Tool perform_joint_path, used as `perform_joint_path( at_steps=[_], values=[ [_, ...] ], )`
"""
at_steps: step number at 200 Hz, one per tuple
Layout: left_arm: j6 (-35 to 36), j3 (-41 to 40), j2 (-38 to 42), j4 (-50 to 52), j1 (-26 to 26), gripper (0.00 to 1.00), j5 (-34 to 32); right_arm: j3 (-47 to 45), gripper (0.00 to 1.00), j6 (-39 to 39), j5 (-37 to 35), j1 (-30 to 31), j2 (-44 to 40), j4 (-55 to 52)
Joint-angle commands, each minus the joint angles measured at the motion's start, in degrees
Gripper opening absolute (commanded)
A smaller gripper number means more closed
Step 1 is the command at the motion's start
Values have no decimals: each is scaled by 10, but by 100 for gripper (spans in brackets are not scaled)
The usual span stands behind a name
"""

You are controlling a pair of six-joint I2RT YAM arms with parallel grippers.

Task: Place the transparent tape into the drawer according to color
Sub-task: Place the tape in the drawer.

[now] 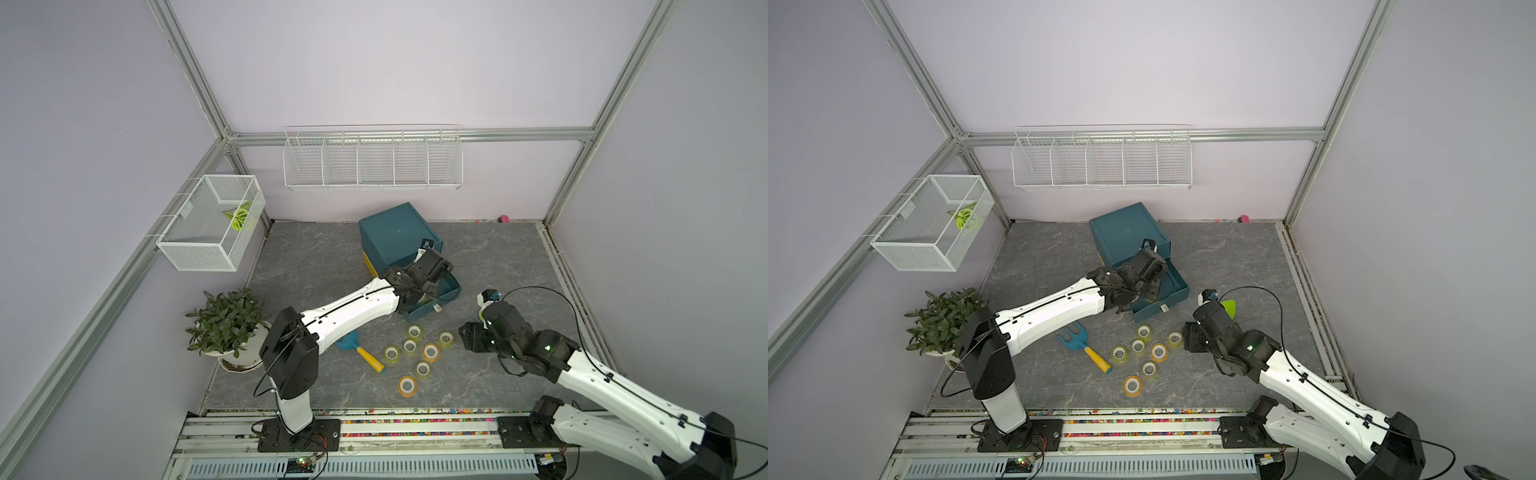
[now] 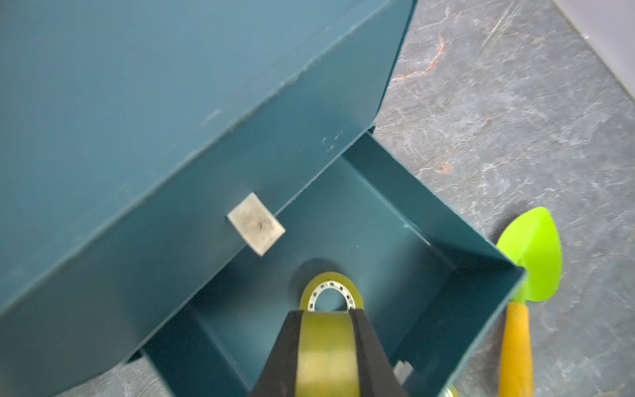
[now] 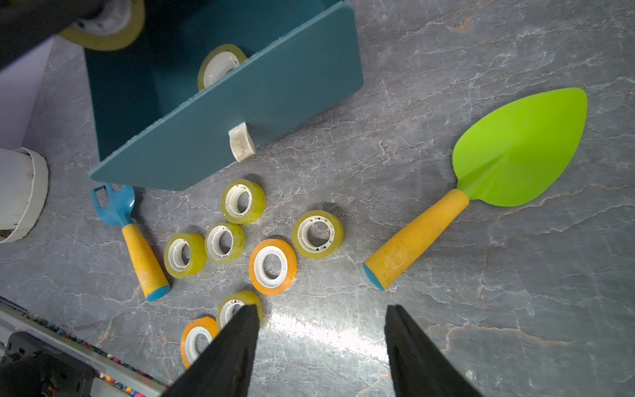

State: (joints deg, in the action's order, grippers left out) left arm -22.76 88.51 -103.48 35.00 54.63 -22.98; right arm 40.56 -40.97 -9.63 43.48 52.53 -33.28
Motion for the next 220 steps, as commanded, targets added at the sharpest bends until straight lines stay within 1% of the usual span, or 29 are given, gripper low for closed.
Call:
perform_joint_path(
  at_steps=[1,25,56,83,100,117,133,163,183,220],
  values=[
    [7,21,-11,10,0,33,0,-12,64,-5,-10,2,-14,-8],
    [7,23,-5,9,-1,49,7,-13,65,-5,-10,2,-19,-10],
    [1,23,27,17,0,58,14,-11,65,-6,-7,2,-21,-16],
    [-9,20,76,37,0,68,41,-14,65,-7,0,2,-21,-17],
    [-12,-1,121,36,5,75,59,-17,65,-4,7,2,-21,-15],
    [-12,-47,180,17,7,84,94,-21,65,6,20,3,-19,-10],
    [-18,-109,242,-11,7,90,122,-27,64,15,39,3,-14,-2],
    [-50,-217,346,-24,7,99,134,-39,64,25,78,9,12,11],
    [-78,-278,402,-15,7,100,132,-43,63,32,77,35,44,17],
    [-123,-369,495,4,7,100,101,-25,63,38,56,118,144,34]
  ],
)
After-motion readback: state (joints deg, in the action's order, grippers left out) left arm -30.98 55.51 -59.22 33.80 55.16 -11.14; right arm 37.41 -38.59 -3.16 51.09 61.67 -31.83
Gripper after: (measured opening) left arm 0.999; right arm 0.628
